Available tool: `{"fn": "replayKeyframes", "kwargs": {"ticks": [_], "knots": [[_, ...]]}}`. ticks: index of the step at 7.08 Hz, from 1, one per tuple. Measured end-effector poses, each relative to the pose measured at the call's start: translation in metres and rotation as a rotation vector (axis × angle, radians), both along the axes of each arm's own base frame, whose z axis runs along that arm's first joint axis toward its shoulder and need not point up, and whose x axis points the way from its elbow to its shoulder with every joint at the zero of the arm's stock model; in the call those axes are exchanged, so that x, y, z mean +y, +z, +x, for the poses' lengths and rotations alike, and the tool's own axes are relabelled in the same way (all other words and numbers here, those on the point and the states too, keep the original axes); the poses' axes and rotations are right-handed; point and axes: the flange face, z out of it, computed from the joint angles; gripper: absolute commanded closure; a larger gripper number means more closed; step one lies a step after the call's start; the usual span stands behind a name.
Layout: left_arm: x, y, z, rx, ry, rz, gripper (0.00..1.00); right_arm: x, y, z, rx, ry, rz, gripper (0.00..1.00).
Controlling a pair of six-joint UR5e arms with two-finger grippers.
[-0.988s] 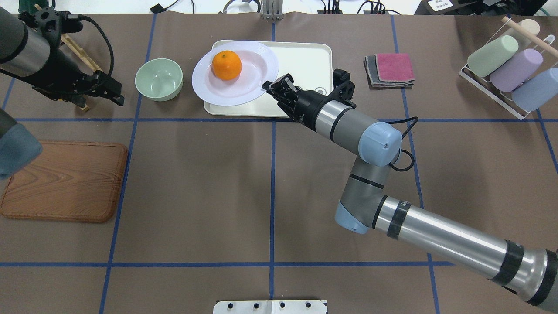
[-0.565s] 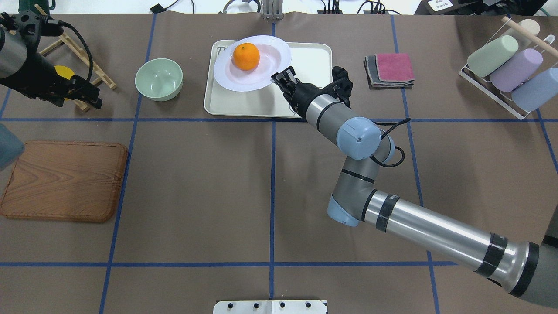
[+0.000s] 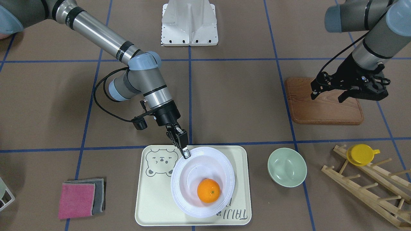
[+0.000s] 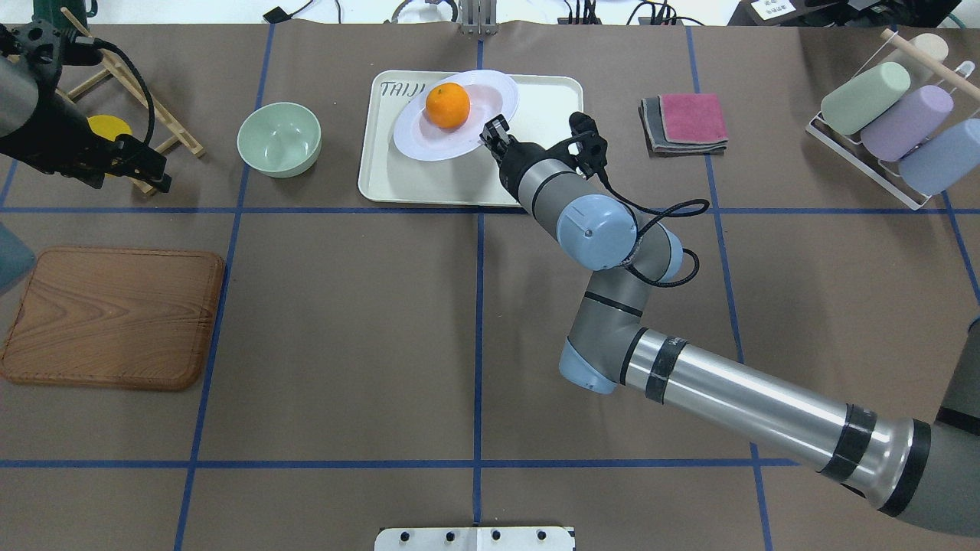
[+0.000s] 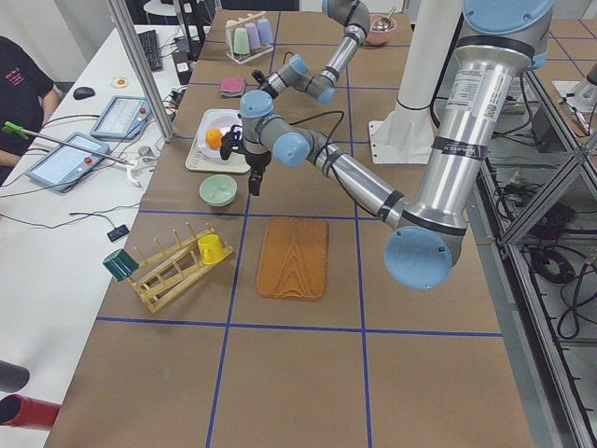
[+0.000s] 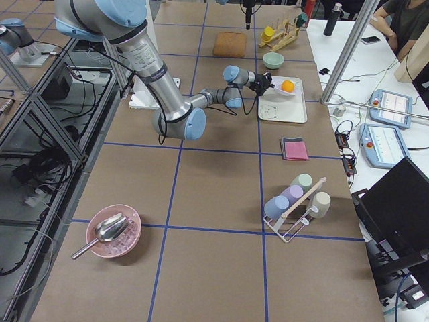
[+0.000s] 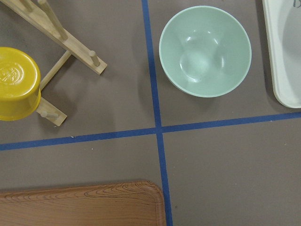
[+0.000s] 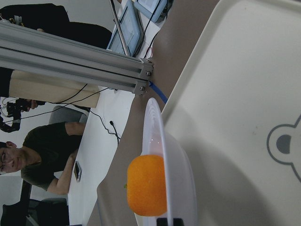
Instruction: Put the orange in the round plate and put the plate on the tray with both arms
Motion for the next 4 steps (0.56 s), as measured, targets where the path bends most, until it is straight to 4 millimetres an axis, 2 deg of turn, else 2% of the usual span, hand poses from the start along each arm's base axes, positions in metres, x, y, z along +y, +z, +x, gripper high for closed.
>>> {"fn": "replayKeyframes", "kwargs": {"ticks": [2,3,4], "knots": [[0.0,0.003,-0.004,-0.002,-0.006,-0.003,0.02,-0.001,-0.003,-0.003,0.152,-0.07,0.04,0.0],[0.0,0.004,-0.007,-0.003,-0.01,-0.005,0.02,-0.001,-0.01,0.007,0.324,-0.18,0.104,0.0],[0.0,0.006,-0.008,-0.004,-0.009,-0.003,0.02,-0.001,-0.014,0.03,0.492,-0.317,0.155,0.0]]}}
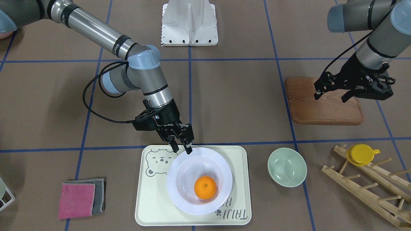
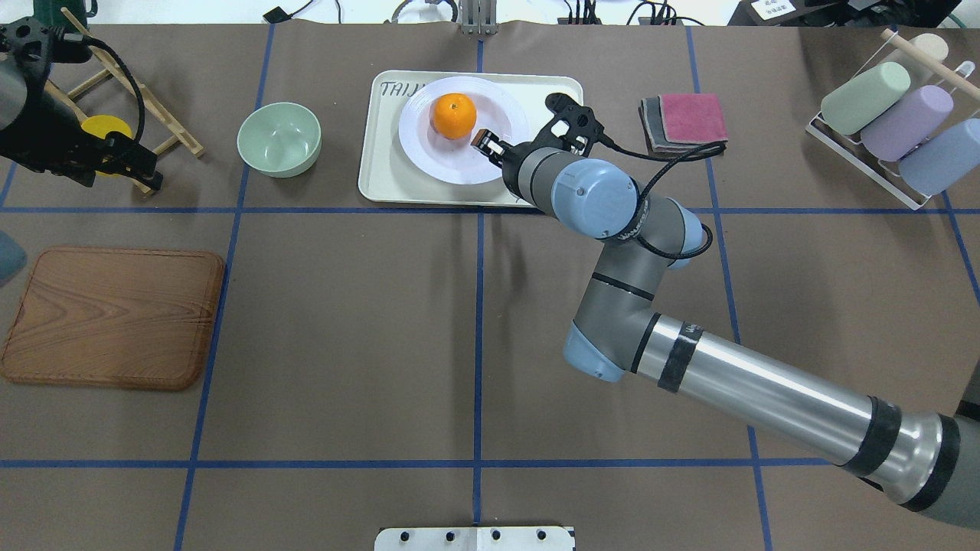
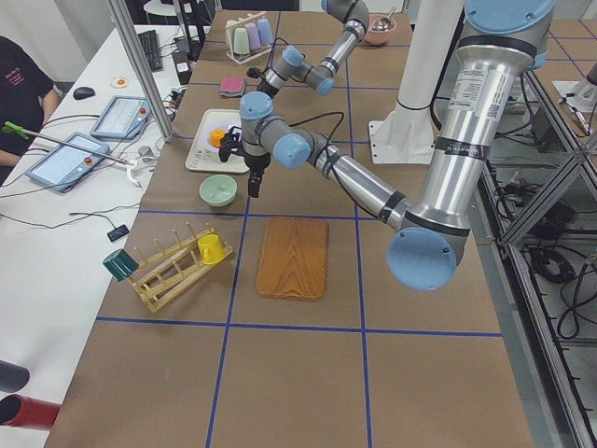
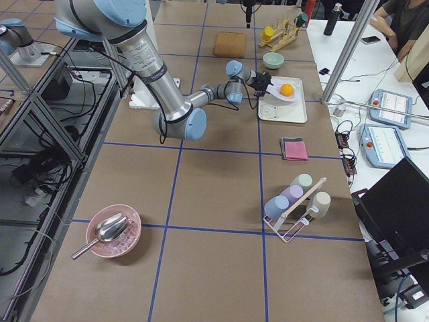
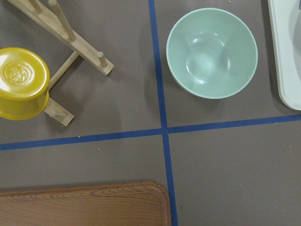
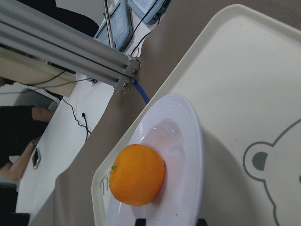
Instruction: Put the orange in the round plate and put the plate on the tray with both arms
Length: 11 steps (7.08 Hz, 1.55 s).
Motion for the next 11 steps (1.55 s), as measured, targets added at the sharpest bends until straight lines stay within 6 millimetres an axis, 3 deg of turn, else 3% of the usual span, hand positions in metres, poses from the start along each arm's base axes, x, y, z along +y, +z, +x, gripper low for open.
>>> {"fn": "replayKeyframes", "kwargs": {"ticks": [3,5,7,9,10,11], "knots": [[0.002,0.019,-0.015,-0.025,0.027,0.027,0.02,0.01,0.022,0.113,0.318,-0.393,0.129,0.0],[0.011,0.064,-0.05,-0.076,0.079,0.066,0.02,0.014,0.059,0.196,0.327,-0.5,0.111,0.0],[0.026,0.116,-0.094,-0.121,0.123,0.085,0.02,0.023,0.107,0.286,0.344,-0.473,0.067,0.0],[0.042,0.153,-0.131,-0.151,0.143,0.091,0.02,0.021,0.159,0.399,0.373,-0.511,0.068,0.0],[0.046,0.163,-0.14,-0.157,0.145,0.085,0.02,0.032,0.207,0.457,0.428,-0.586,0.081,0.0],[0.049,0.171,-0.144,-0.162,0.146,0.073,0.02,0.05,0.252,0.498,0.461,-0.643,0.059,0.0]]}}
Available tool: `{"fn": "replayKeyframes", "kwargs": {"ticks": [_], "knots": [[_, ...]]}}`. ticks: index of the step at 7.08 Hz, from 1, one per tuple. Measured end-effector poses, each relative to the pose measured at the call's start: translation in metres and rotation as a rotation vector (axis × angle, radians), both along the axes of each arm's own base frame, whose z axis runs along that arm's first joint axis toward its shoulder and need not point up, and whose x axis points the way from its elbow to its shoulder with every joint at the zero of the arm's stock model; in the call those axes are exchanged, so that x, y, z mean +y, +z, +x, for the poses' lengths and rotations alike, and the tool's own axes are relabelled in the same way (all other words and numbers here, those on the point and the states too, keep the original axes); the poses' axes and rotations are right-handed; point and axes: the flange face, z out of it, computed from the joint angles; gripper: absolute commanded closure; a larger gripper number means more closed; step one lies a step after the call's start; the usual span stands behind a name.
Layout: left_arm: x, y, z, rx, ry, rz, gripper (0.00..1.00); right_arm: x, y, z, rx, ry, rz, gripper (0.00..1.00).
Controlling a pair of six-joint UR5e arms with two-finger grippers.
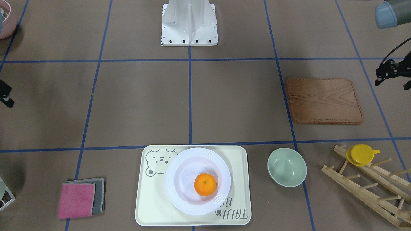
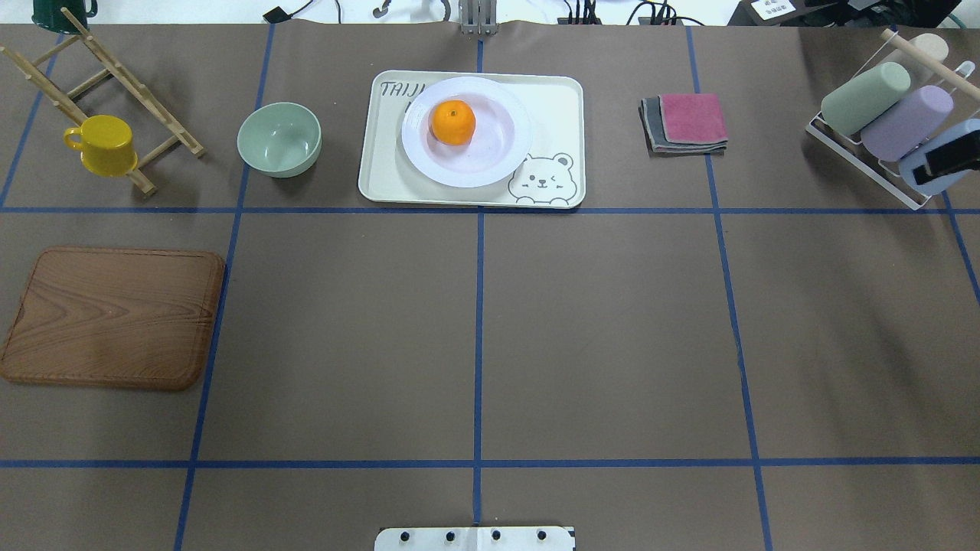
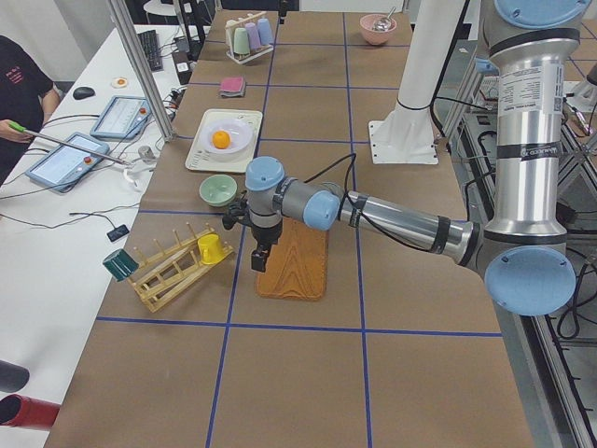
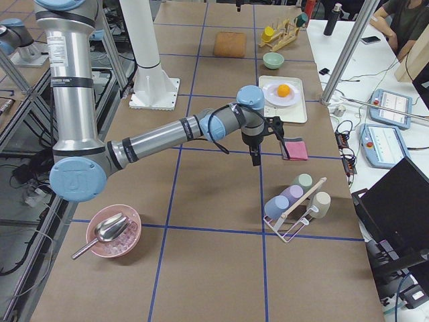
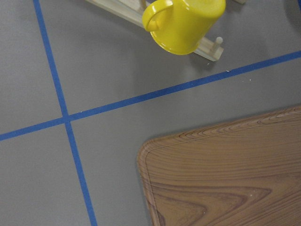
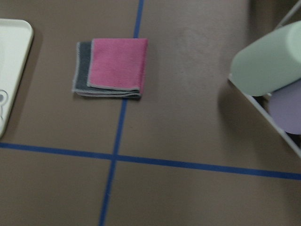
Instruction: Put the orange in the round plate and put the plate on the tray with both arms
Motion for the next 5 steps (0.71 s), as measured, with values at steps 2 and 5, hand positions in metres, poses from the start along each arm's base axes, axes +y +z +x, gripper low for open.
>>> {"fn": "replayKeyframes", "kwargs": {"ticks": [2,5], "knots": [[0.004,0.013,-0.004,-0.007,-0.007,-0.027,0.02,0.033,0.054,0.047,0.028,0.008,-0.072,0.0],[0.008,0.019,-0.006,-0.011,-0.012,-0.041,0.02,0.051,0.073,0.062,0.029,0.024,-0.111,0.0]]}}
